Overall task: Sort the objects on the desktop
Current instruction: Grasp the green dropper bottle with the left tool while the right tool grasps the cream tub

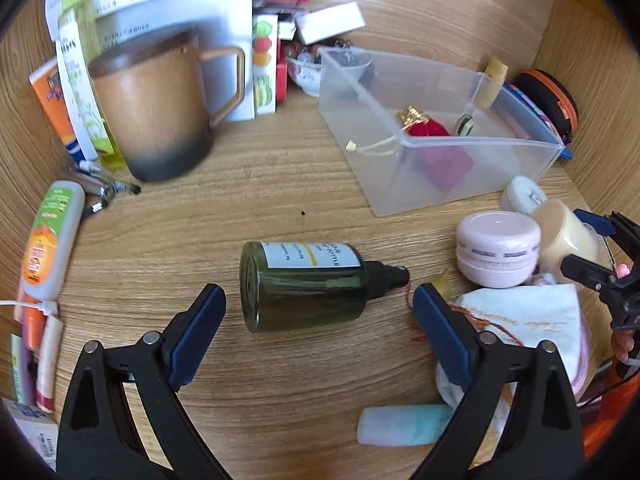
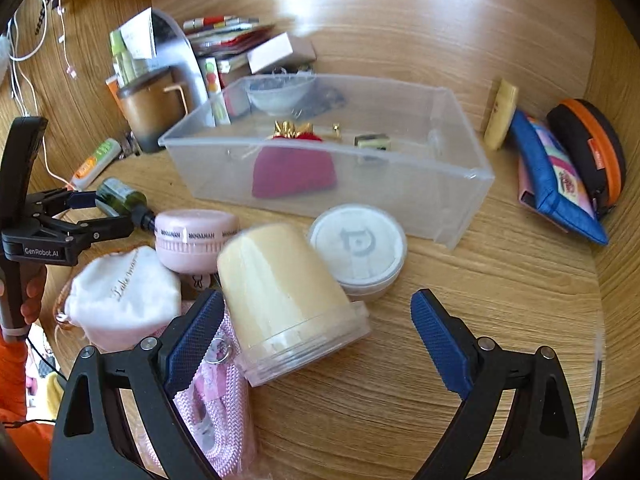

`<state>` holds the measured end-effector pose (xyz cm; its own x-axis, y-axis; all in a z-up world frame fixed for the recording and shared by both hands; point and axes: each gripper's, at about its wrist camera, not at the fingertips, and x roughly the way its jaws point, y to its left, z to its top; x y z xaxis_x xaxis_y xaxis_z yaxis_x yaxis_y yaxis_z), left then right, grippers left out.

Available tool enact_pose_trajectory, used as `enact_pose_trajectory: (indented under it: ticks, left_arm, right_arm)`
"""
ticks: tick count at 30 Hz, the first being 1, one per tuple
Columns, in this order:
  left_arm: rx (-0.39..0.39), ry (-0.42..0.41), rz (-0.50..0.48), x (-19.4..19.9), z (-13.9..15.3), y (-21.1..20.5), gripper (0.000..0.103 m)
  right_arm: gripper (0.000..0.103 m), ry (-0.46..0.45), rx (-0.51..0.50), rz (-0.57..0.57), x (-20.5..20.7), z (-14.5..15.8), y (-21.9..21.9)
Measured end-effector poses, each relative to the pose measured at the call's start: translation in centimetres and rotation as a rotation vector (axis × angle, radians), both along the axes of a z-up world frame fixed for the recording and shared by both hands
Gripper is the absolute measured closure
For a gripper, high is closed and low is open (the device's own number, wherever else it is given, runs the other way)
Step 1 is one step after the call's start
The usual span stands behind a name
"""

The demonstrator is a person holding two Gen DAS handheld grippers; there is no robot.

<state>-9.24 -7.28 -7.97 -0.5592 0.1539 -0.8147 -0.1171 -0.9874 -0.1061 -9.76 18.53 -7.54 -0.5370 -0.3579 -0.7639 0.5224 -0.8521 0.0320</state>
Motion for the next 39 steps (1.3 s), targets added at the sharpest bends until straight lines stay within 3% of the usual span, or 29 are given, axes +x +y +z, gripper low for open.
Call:
enact_pose_trajectory:
  ticks: [5,12,15,19,24,39]
  left_arm:
    - [0.026,-0.028,0.009,-0.8,-0.8,-0.3,0.007]
    - [-0.003,0.036,0.033,-0.7,-0.5,-0.6,0.007]
    - [-0.002,0.042,0.035,-0.8,-0.5,-0.6,0.007]
    - [0.000,0.052,0.038,-0.9,-0.5,-0.6,0.009]
    - [0.011,0.064,0.020,-1.2,-0.4,-0.2,0.022]
    - [0.027,0.087,0.040,-1.6,-0.5,-0.5,0.024]
  right_arm:
    - [0.009,-0.013,0.010,0.009,-0.2,-0.7,-0.4]
    - [0.012,-0.037,-0.004,0.016,-0.6,-1.1,-0.7]
    - [0.024,-0.067,-0.028,0.029,-0.8,-1.5,-0.8]
    - [0.031,-0.081,-0.056,0.047,-0.6,-1.6,-0.6]
    - [0.033,-0.075,-0.064,0.048,-0.2,-1.7,-0.3]
    - [0.036,-0.083,-0.128,0.010,0.6,-1.4,1.8]
